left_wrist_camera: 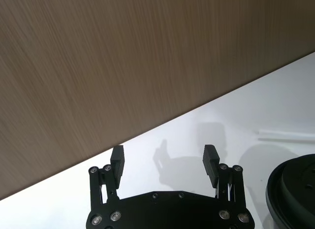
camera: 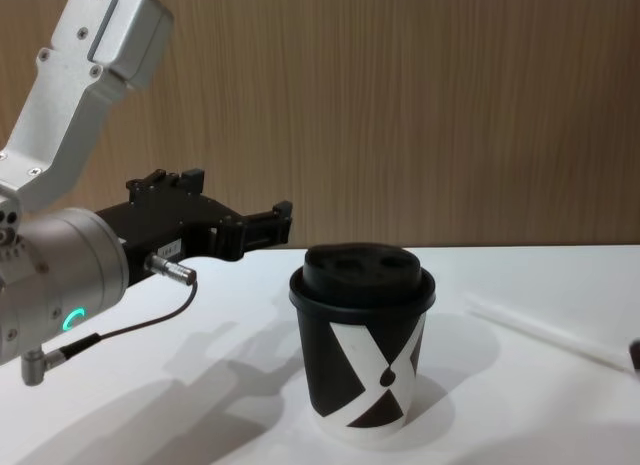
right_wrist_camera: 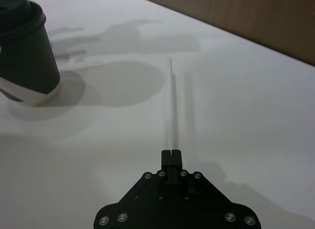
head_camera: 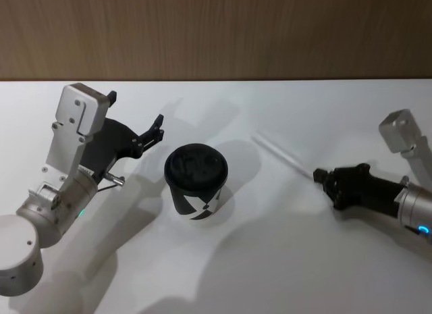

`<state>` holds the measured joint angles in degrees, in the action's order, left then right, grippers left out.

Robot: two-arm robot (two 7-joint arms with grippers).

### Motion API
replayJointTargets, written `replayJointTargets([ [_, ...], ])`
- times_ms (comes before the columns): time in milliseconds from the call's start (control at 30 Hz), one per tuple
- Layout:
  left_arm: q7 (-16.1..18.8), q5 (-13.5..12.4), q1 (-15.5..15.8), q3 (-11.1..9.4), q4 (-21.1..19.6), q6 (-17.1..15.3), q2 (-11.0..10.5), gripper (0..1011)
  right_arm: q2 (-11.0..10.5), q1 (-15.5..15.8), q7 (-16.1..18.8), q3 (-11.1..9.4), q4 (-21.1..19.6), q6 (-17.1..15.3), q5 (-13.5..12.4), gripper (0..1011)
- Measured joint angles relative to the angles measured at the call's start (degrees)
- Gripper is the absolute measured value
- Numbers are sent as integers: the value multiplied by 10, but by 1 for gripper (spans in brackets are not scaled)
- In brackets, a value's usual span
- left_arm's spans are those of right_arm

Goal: Pick up the straw with one hand, pass it to the other hand, and insert it into the cup.

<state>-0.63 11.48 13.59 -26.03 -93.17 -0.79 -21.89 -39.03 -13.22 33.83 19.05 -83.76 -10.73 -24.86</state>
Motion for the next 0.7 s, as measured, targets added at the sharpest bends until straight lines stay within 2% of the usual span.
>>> replayJointTargets([
  [300,0,0,0,0,0,0,0,1003,10,8,-17,-23,-28,34,-23,1],
  [500,0,0,0,0,0,0,0,1003,24,11,-27,-37,-47,67,-40,1],
  [700,0,0,0,0,0,0,0,1003,49,8,-31,-44,-66,106,-59,1],
])
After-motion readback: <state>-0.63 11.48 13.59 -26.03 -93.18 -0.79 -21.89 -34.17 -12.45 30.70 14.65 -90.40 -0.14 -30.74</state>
